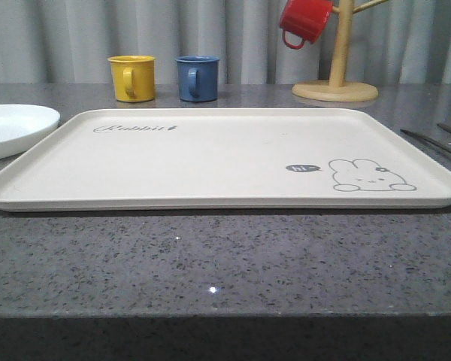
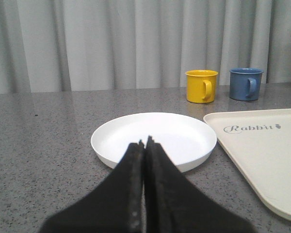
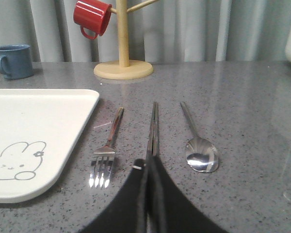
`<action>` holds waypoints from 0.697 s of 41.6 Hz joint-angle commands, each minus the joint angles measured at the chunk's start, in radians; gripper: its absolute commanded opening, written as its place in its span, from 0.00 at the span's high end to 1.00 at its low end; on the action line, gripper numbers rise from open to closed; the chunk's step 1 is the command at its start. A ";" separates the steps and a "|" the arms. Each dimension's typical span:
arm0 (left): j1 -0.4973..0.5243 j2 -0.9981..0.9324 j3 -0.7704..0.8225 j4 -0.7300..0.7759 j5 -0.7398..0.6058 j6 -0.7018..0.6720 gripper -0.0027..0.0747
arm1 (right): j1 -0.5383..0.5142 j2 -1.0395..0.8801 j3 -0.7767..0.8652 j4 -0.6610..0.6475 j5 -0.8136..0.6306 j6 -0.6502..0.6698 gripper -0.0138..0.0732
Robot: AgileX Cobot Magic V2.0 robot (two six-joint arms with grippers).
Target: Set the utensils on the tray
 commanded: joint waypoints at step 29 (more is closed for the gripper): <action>0.002 -0.021 -0.003 -0.002 -0.113 -0.008 0.99 | 0.001 -0.017 -0.001 0.000 -0.121 -0.003 0.92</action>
